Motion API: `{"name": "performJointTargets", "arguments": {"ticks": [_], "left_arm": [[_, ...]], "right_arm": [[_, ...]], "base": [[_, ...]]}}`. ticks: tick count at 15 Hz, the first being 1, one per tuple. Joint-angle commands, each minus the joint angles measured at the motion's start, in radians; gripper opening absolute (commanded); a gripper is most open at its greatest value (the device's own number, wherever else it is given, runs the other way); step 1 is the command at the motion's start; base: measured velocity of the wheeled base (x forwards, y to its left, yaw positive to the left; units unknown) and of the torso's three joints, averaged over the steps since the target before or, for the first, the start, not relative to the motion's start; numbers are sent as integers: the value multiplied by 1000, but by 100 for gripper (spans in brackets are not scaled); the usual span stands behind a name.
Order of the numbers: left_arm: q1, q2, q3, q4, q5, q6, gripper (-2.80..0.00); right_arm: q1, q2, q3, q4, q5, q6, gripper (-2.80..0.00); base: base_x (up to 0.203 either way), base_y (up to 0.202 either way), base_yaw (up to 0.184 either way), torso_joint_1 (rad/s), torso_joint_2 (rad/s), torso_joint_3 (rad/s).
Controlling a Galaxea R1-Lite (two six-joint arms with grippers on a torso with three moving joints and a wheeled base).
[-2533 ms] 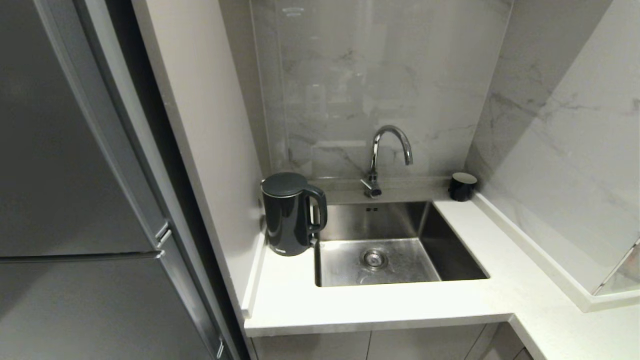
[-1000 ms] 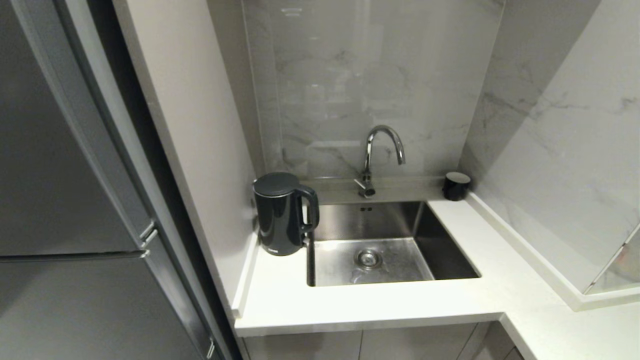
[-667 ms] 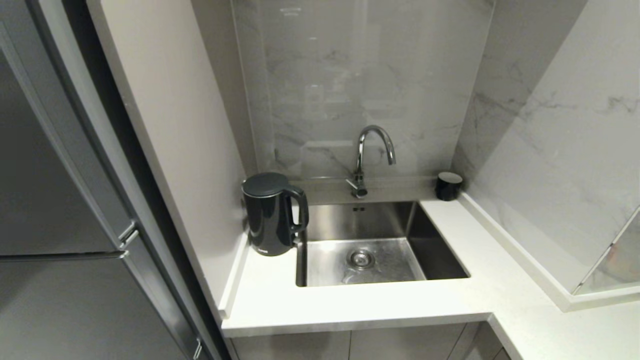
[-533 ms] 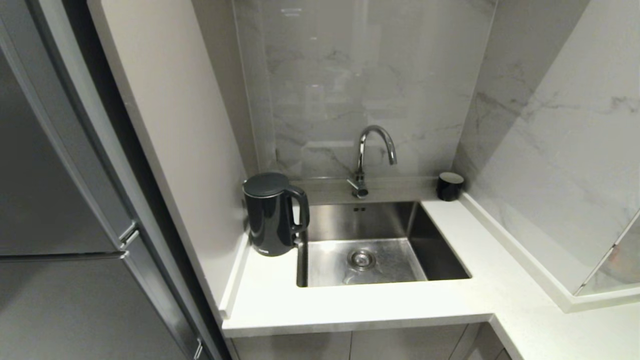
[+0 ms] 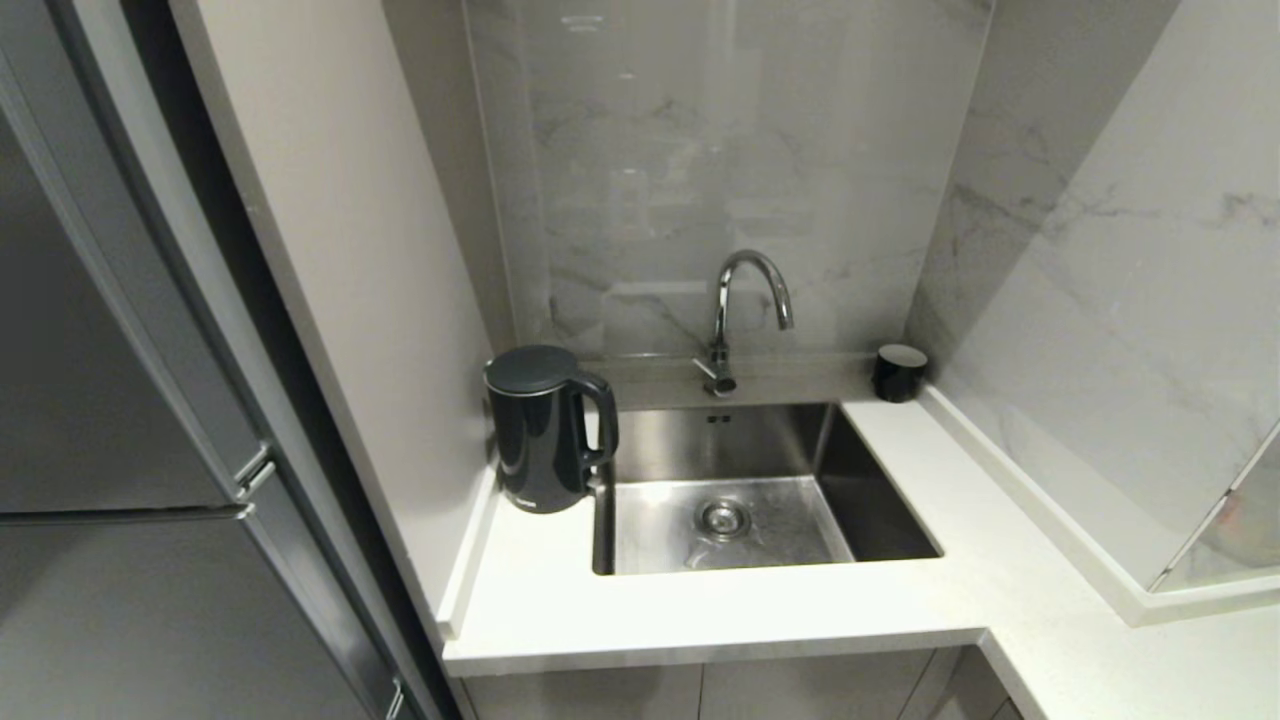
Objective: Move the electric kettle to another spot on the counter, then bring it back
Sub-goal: Grab the kettle
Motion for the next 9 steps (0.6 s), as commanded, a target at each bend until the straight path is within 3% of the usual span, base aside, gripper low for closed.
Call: {"name": "performJointTargets", "arguments": {"ticks": [1,9], "left_arm": [[0,1,0,1,0,-1,-280],[0,1,0,1,0,1,-280]], "right_arm": [[0,0,0,0,0,0,-280],[0,0,0,0,0,0,-280]], "base": [[0,0,0,0,0,0],[0,0,0,0,0,0]]}}
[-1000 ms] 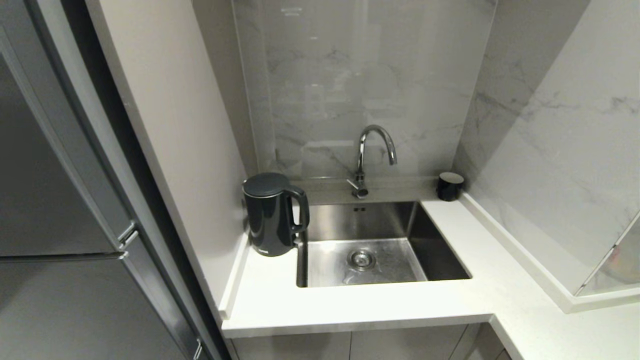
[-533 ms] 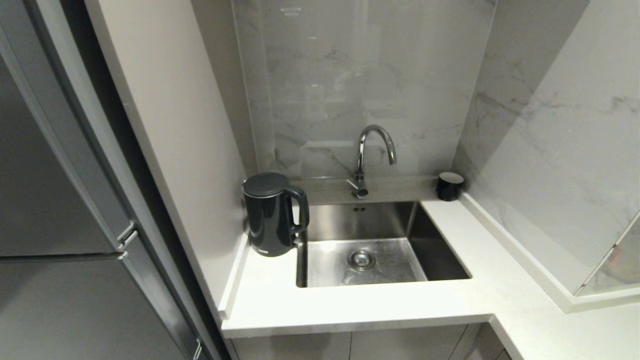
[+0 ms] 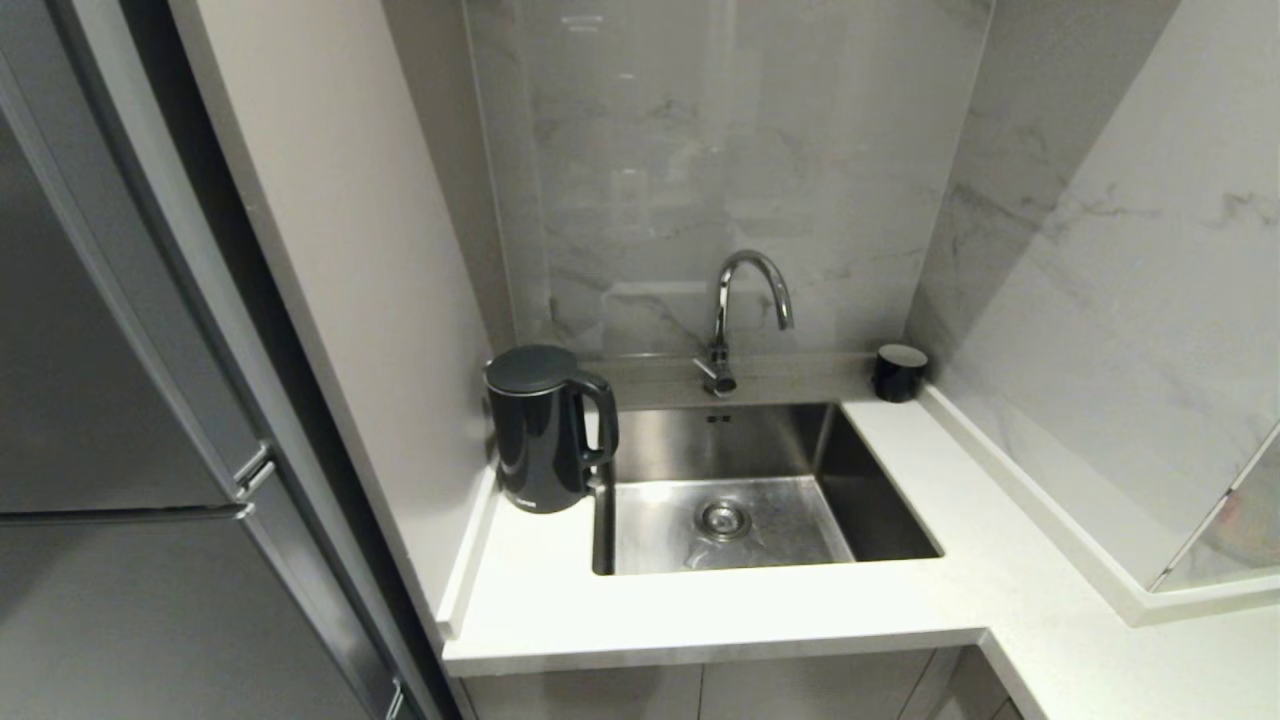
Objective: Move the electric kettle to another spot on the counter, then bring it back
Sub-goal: Grab the kettle
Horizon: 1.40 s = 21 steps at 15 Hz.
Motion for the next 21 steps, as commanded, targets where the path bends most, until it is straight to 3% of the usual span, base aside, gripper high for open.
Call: {"name": "performJointTargets", "arguments": {"ticks": [1,5,7,11,21], "left_arm": [[1,1,0,1,0,0,-280],[2,1,-12,1,4,-2,-280],[3,16,-106,20,-6,-2,-280],[4,101,-186,39,-96,1,-280],[4,79,-157,45,-110,1,-280]], "right_arm": [[0,0,0,0,0,-1,-280],[0,0,0,0,0,-1,-280],[0,0,0,0,0,-1,-280],[0,0,0,0,-1,-1,-280],[0,0,0,0,-1,-1,-280]], "base": [[0,0,0,0,0,0],[0,0,0,0,0,0],[0,0,0,0,0,0],[0,0,0,0,0,0],[0,0,0,0,0,0]]}}
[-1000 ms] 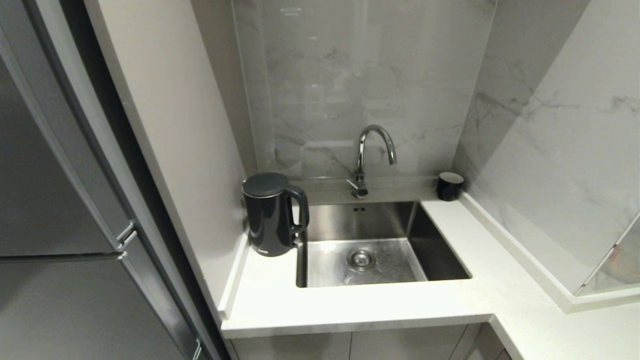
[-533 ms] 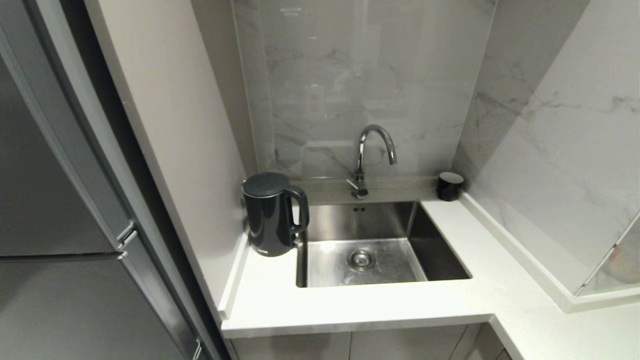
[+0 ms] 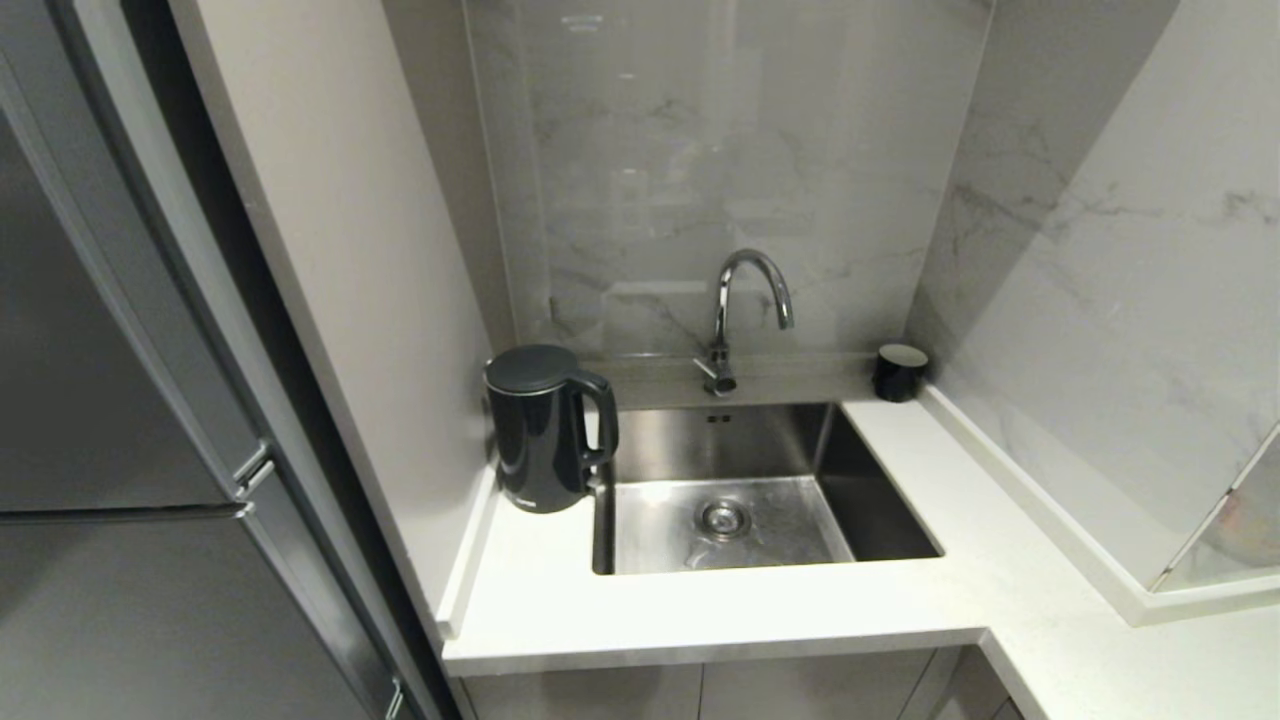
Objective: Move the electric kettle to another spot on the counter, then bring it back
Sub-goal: Grab the kettle
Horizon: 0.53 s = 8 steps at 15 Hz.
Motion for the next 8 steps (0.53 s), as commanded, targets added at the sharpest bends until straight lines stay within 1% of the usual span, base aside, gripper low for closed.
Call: {"name": "performJointTargets", "arguments": {"ticks": [1,5,6,8], "left_arm": [[0,-7,6,0,1,0,-280],[0,-10,9,2,4,0,-280],[0,-12,12,2,5,0,-280],[0,-12,12,2,5,0,-280]], "right_arm": [[0,0,0,0,0,0,-280],[0,1,0,0,0,0,-280],[0,1,0,0,0,0,-280],[0,0,0,0,0,0,-280]], "base": [[0,0,0,0,0,0],[0,0,0,0,0,0],[-1,0,-54,-2,7,12],[-2,6,-149,1,9,4]]}}
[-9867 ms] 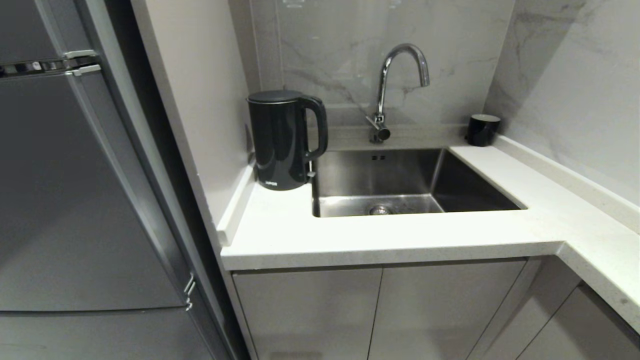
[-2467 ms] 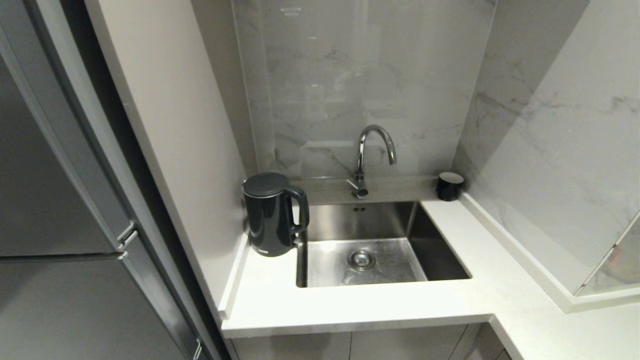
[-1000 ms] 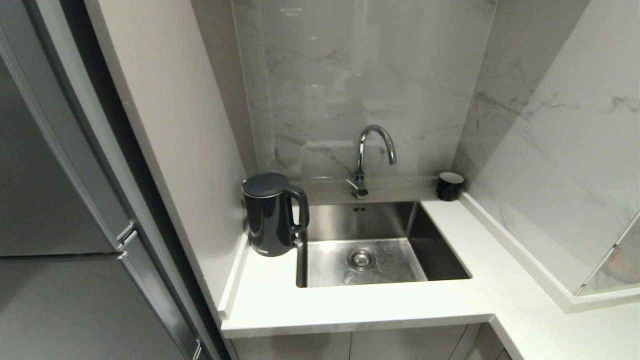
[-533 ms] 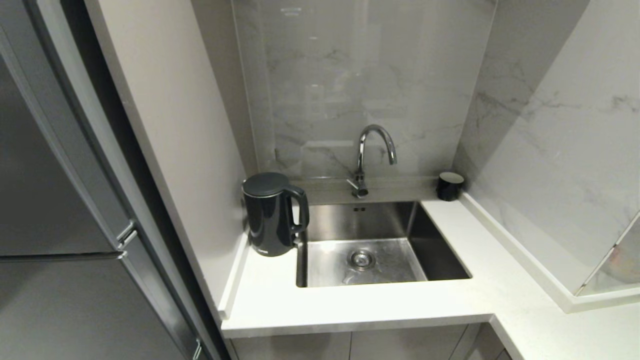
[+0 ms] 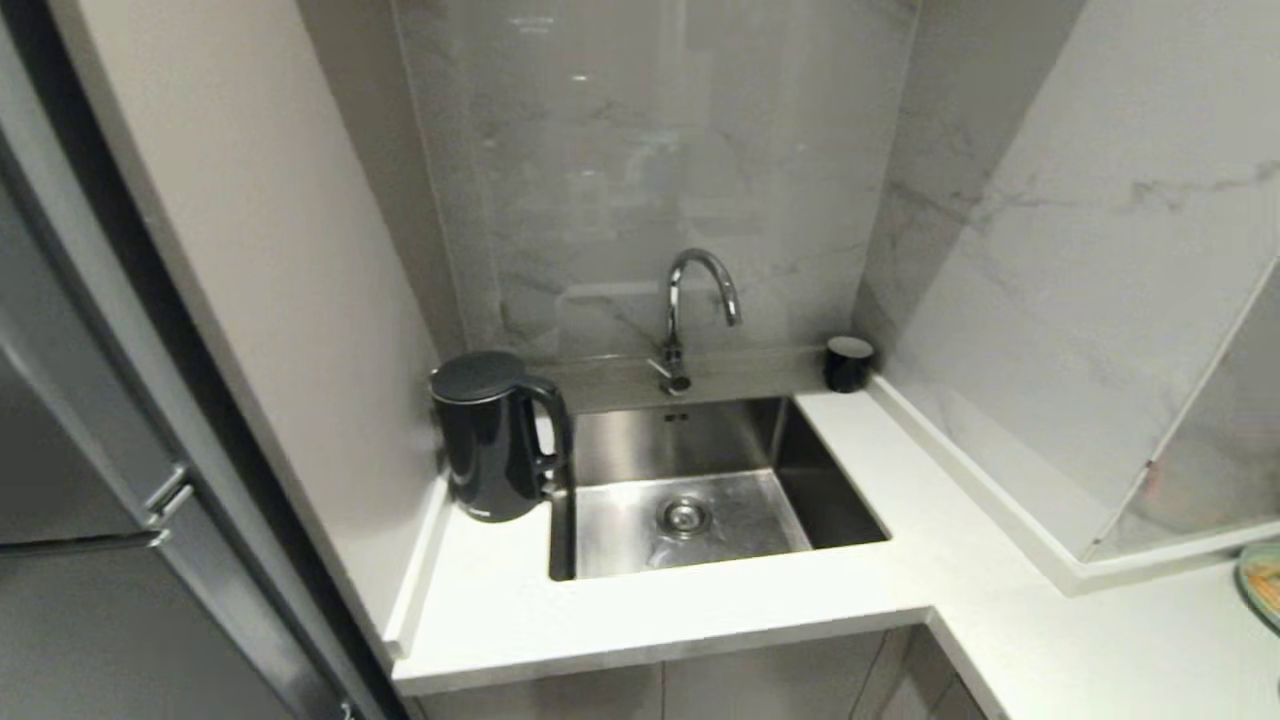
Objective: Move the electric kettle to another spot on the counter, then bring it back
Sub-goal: Grab the kettle
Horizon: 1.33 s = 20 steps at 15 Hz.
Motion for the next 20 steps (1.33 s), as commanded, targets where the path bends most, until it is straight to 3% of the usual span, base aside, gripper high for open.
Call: {"name": "performJointTargets", "arguments": {"ticks": [1,8,12,15,20], "left_arm": [[-1,-1,1,1,0,0,-280],[-2,11,-3,0,-2,0,-280],[-8,138,-65,-34,-13,-2,-280],[-8,332,-87,-187,-15,-1,-280],[-8,790,-147,-442,-11,-5,-280]], "right_arm": [[-1,0,0,0,0,-1,-280],[-1,1,0,0,0,-1,-280],[-1,0,0,0,0,-1,-280],[-1,2,0,0,0,-1,-280],[-1,1,0,0,0,-1,-280]], "base": [[0,6,-177,2,11,7],[1,8,-175,-1,9,8],[1,6,-128,2,7,0],[0,0,0,0,0,0],[0,0,0,0,0,0]]}}
